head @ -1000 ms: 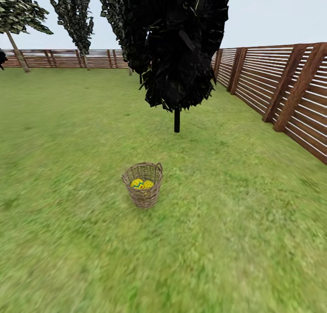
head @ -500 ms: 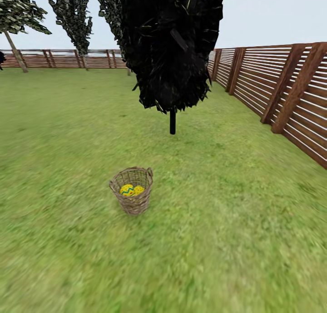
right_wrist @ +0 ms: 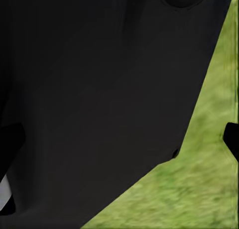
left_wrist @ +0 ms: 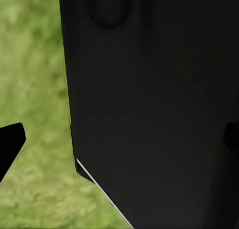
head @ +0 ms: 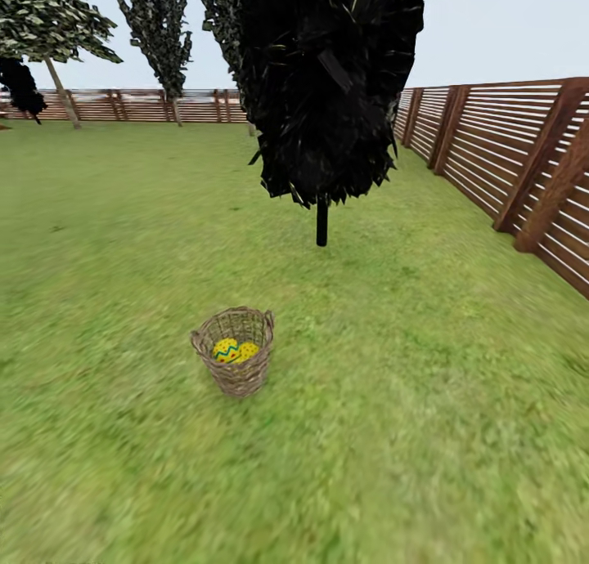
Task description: Take the three Easter eggs out of the wicker basket on the lawn in the garden, then place them on the lawn next to a single tree (choose any tree) so that all three eggs are next to the same tree and none are left in the basket.
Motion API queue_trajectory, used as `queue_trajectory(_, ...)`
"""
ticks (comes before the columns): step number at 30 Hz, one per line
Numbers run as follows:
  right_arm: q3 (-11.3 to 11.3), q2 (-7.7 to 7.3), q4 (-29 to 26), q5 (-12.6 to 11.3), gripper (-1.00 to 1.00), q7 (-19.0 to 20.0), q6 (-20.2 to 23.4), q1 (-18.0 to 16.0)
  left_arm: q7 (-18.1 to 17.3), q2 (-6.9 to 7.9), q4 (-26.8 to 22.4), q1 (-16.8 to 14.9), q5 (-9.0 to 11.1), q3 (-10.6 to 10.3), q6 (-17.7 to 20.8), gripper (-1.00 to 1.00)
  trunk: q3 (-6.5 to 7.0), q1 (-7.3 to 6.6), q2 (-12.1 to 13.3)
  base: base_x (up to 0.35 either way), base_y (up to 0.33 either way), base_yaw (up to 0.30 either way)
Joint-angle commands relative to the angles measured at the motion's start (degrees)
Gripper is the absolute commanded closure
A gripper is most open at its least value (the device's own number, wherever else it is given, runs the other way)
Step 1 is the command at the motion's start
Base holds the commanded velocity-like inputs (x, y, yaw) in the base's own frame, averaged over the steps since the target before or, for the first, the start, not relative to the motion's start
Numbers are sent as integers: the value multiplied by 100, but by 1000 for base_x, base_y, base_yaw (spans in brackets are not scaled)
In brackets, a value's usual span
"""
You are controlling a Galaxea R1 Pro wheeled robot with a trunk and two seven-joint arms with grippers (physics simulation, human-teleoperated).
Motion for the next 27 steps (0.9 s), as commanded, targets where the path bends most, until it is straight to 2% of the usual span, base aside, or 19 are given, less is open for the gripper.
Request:
queue_trajectory(1,27,-2,-3,2,-100,-3,-9,1,9,0,-2,0,-4,-4,-29,-100,-3,2,-2,206,-260,267)
queue_trajectory(6,27,-1,-2,5,-100,-3,-7,1,5,0,-3,0,-4,-4,-82,-100,-3,2,-2,207,-252,272)
queue_trajectory(13,24,-6,-2,12,-100,-3,-11,1,-8,7,0,0,-10,-11,-396,-100,-3,2,-2,77,-104,276)
queue_trajectory(27,27,2,-2,13,-100,-3,-13,1,4,0,5,1,-13,-5,-446,-100,-3,2,-2,156,-239,276)
